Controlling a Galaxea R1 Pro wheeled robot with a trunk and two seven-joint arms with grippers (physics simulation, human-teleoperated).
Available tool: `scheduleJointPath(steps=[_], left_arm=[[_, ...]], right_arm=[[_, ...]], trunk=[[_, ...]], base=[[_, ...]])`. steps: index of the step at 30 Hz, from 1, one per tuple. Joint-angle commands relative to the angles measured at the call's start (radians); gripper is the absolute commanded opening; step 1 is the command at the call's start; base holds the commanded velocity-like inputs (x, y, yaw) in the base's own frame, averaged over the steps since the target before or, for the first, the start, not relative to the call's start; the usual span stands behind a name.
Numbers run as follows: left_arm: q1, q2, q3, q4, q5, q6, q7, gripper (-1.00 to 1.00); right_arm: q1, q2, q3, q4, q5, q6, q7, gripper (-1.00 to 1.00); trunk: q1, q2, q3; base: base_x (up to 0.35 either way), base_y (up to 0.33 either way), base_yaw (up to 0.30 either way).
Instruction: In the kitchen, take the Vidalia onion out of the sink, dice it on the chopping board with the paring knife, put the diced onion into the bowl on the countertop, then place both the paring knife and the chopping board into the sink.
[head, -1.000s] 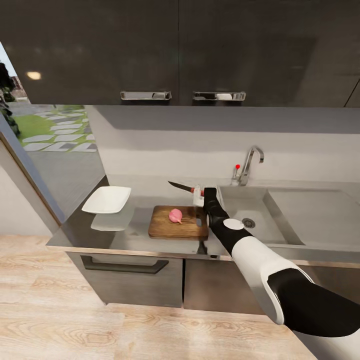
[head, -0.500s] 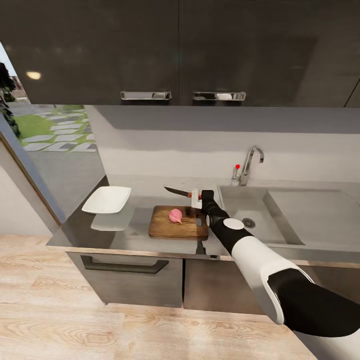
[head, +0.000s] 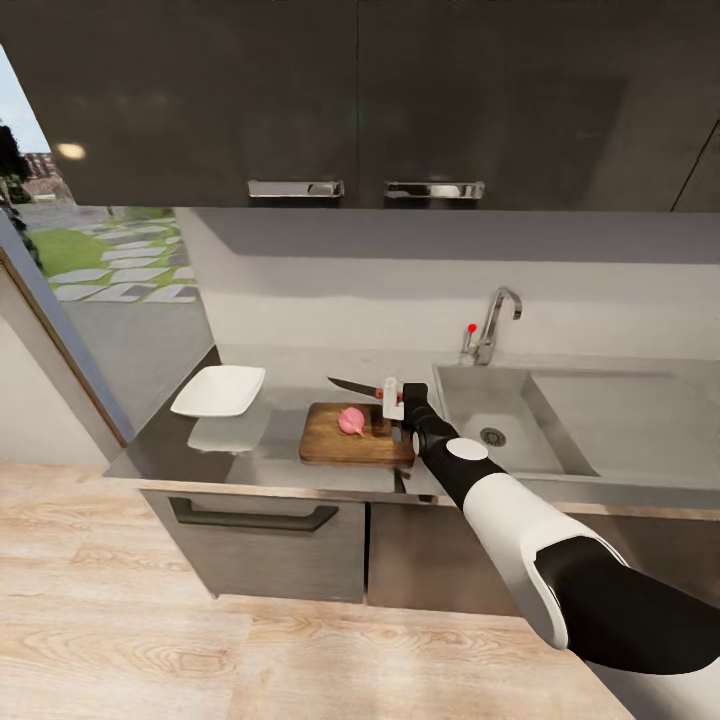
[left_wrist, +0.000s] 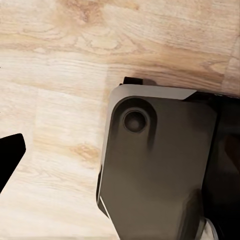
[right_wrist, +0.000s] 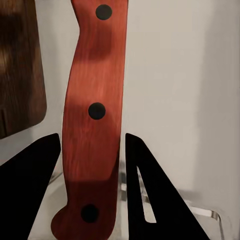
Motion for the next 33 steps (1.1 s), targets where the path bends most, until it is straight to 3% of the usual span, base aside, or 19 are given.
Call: scheduleJointPath(steps=[1,16,18,24,33], left_arm=[[-0.002,0.000,-0.007,0.004,0.007,-0.007,0.001,1.00],[-0.002,0.003,-0.006,0.004,0.008,-0.007,0.001,1.00],[-0.002,0.003,-0.006,0.004,0.008,-0.007,0.001,1.00],[-0.002,0.002,-0.006,0.004,0.008,-0.007,0.001,1.00],[-0.002,0.002,-0.006,0.004,0.008,-0.007,0.001,1.00]], right_arm=[[-0.001,0.000,0.004,0.000,0.010,0.006,0.004,-1.00],[-0.001,0.000,0.004,0.019,0.001,-0.040,0.047,-1.00],[-0.001,0.000,0.004,0.020,-0.012,-0.048,0.050,-1.00],[-0.001,0.000,0.004,0.021,-0.108,-0.060,0.052,-1.00],[-0.001,0.000,0.004,0.021,-0.124,-0.061,0.054,-1.00]], trunk=[[0.001,-0.002,-0.002],[0.001,-0.002,-0.002],[0.001,-0.002,-0.002],[0.001,-0.002,-0.002],[0.001,-0.002,-0.002]], base=[[-0.011,0.000,0.000],[-0.001,0.051,0.000],[0.000,0.121,0.000],[0.000,0.053,0.000],[0.000,0.004,0.000]])
